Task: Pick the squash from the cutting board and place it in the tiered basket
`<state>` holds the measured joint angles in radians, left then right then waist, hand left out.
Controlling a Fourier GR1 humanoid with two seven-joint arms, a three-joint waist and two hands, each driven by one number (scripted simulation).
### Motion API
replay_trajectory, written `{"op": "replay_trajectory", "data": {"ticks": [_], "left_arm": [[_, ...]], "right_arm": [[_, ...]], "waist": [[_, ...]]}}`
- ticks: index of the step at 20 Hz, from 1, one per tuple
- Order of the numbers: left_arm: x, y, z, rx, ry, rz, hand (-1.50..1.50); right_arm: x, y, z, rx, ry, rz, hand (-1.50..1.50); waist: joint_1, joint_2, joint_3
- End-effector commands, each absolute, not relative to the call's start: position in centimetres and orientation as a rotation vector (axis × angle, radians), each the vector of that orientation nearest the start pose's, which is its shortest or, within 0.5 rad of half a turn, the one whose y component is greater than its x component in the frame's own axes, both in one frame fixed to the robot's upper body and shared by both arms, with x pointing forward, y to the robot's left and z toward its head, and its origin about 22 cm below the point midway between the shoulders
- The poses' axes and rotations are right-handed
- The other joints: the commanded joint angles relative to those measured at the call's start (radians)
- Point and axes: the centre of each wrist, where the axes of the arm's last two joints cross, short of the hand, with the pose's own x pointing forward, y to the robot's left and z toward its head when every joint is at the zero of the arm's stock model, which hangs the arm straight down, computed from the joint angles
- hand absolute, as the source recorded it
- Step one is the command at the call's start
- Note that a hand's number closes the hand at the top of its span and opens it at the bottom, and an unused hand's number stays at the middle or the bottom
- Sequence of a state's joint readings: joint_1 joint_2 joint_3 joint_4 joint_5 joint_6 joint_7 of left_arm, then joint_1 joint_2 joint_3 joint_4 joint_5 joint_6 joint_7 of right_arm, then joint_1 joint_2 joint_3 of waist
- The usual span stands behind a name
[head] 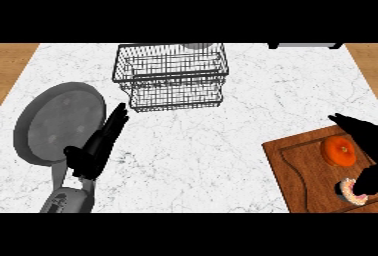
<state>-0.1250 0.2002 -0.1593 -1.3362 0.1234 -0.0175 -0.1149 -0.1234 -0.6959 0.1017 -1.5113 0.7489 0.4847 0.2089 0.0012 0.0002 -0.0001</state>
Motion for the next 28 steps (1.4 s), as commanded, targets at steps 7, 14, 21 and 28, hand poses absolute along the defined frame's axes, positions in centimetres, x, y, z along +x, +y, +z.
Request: {"op": "replay_trajectory", "data": {"ticks": [7,14,21,28], "left_arm": [[27.7,22.1,-1.8,-0.070,-1.534,-0.237,0.00],[27.6,23.2,-1.0,-0.073,-1.537,-0.230,0.00],[25.9,25.1,-2.9,-0.068,-1.528,-0.228,0.00],[26.3,24.8,-0.6,-0.088,-1.526,-0.236,0.00]], "right_arm": [[28.4,-35.9,4.2,-0.819,-0.768,1.313,-1.50],[27.8,-38.1,2.6,-0.795,-0.774,1.312,-1.50],[28.3,-37.2,3.6,-0.753,-1.036,1.267,1.50],[27.8,-36.8,2.5,-0.770,-1.046,1.282,1.50]], "waist": [[0.002,0.001,0.000],[0.002,0.001,0.000],[0.000,0.000,0.000],[0.000,-0.001,0.000]]}}
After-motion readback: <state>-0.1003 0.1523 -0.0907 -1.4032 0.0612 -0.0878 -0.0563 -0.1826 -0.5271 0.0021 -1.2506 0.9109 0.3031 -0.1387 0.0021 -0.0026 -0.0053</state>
